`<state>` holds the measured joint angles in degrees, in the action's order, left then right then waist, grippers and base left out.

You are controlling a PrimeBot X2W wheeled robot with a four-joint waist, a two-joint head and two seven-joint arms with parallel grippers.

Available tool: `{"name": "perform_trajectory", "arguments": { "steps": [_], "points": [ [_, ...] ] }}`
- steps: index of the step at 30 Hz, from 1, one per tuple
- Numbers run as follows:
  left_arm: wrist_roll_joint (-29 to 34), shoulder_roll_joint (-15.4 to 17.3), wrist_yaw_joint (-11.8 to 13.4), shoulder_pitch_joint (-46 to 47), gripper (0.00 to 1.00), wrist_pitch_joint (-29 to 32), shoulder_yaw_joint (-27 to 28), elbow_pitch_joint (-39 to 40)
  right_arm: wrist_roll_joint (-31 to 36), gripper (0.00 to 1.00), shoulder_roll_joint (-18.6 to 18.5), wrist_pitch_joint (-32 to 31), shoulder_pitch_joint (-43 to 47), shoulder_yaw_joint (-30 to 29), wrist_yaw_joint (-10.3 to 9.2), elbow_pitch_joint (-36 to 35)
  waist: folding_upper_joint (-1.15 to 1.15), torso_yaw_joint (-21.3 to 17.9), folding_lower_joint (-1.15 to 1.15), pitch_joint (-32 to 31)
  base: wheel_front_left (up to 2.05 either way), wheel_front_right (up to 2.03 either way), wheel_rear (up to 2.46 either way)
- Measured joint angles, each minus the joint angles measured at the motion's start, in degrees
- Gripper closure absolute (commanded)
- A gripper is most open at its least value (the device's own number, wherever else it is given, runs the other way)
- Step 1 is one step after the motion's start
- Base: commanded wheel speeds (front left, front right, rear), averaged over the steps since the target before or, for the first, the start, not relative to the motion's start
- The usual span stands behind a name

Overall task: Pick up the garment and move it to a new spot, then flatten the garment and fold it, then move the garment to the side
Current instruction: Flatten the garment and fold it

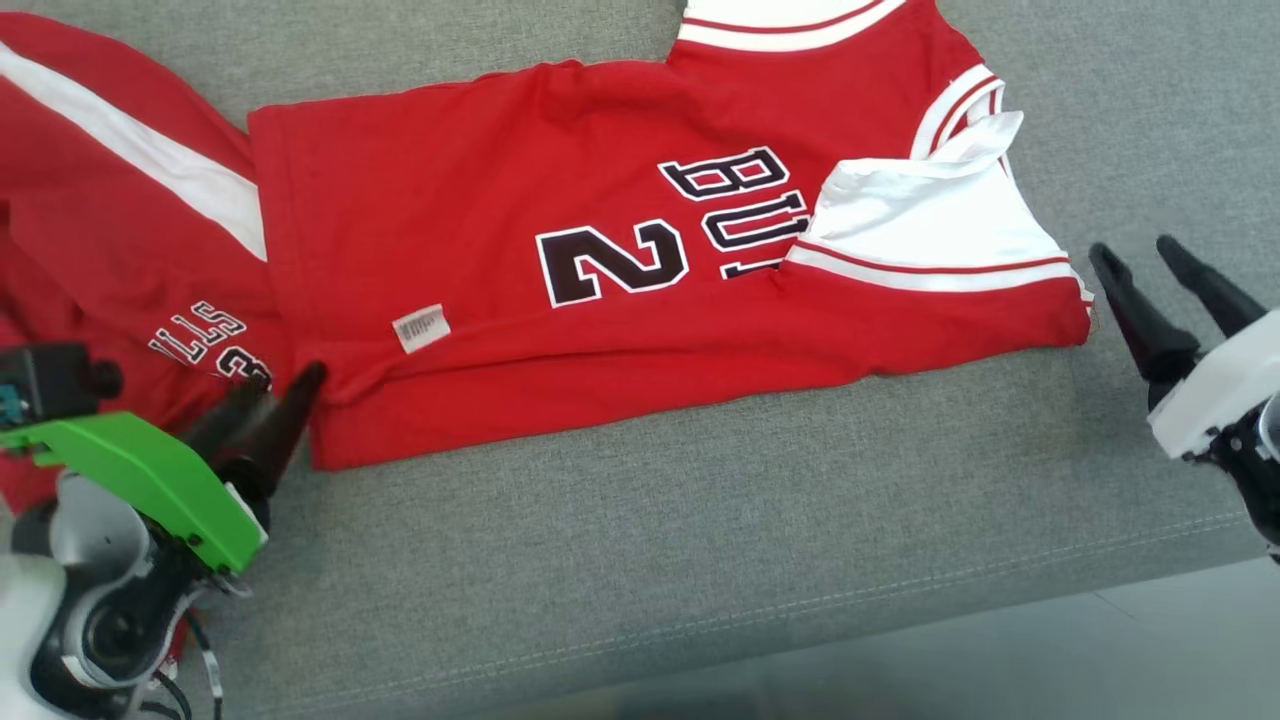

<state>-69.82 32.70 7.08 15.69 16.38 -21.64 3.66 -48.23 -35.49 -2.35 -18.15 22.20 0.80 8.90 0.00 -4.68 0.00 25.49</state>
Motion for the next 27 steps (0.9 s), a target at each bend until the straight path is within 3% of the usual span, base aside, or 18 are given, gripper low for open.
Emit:
{"name": "perform_trajectory", "arguments": {
  "steps": [5, 14, 27],
  "points": [
    [0.5, -1.8, 0.0, -3.9, 0.00, -2.3, -1.8, -0.2, -0.6, 0.00, 1.5, 0.7, 4.0, 1.5, -0.33, 0.8, 0.00, 1.1, 0.00, -1.0, 0.00, 0.00, 0.00],
    [1.9, -2.2, 0.0, -5.8, 0.00, -7.7, 1.6, 2.5, -0.8, 0.00, 2.4, 1.9, 6.5, 2.4, -0.31, 1.1, 0.00, 1.7, 0.00, -2.6, 0.00, 0.00, 0.00],
    [1.8, -2.4, -0.5, -10.7, 0.00, -5.5, -4.1, 6.4, -1.2, 0.00, 2.0, 2.2, 7.8, 2.5, -0.15, 2.7, 0.00, 2.5, 0.00, -2.7, 0.00, 0.00, 0.00]
  ]
}}
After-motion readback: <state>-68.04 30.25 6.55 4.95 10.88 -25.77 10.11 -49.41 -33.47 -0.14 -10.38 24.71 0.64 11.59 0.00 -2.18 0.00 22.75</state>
